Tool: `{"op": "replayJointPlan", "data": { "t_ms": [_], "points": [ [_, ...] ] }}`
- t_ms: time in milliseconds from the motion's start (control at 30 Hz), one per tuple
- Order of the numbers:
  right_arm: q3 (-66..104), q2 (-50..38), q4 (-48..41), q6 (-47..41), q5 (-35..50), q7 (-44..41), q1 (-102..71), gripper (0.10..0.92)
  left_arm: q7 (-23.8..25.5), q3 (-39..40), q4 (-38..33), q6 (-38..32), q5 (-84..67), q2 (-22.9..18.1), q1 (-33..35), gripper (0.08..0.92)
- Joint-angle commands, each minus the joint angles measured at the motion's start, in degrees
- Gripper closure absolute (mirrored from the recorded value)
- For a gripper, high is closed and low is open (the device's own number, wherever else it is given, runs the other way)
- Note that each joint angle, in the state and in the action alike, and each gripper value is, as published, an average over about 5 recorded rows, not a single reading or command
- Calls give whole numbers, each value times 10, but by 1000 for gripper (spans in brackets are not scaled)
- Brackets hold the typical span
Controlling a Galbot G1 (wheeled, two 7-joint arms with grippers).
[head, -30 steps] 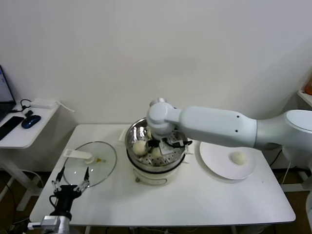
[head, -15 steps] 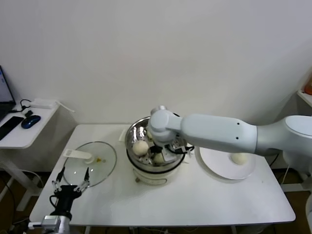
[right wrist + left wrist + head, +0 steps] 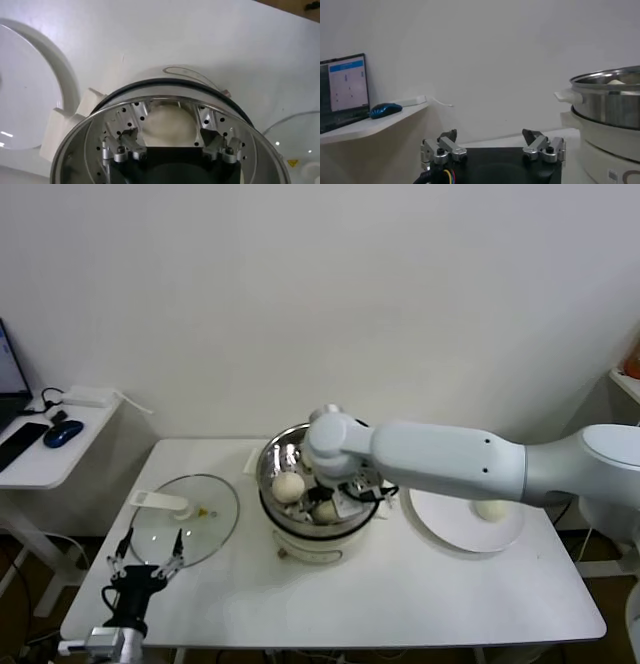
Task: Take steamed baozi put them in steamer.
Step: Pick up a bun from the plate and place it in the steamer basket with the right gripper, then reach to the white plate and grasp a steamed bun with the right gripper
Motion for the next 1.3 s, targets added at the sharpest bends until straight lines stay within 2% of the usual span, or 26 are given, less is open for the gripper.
{"op": "replayJointPlan", "data": {
  "t_ms": [33, 233, 433, 700, 833, 1000, 1200, 1300],
  "points": [
    [20, -3, -11, 11, 34, -2, 22, 203, 0, 0, 0, 0, 0, 1, 0, 177],
    [26, -21, -20, 7, 107, -3, 65, 203, 0, 1, 2, 0, -1, 2, -2, 177],
    [24, -79, -24, -37, 190, -5, 121, 203, 0, 0, 4, -2, -3, 5, 1, 177],
    [-126, -205, -69, -251, 453, 21, 211, 203, 1, 3, 2, -3, -9, 8, 2, 177],
    [-134, -263, -124, -314, 529, 43, 194, 203, 1, 7, 1, -3, -9, 12, 1, 177],
    [-73, -328, -184, -333, 500, 47, 108, 203, 1, 13, 2, -3, -7, 15, -3, 177],
    [43, -372, -224, -322, 399, 44, -13, 203, 2, 15, 1, -4, -8, 22, 0, 177],
    [101, -375, -252, -293, 316, 39, -75, 203, 2, 14, 4, -5, -8, 24, 0, 177]
  ]
}}
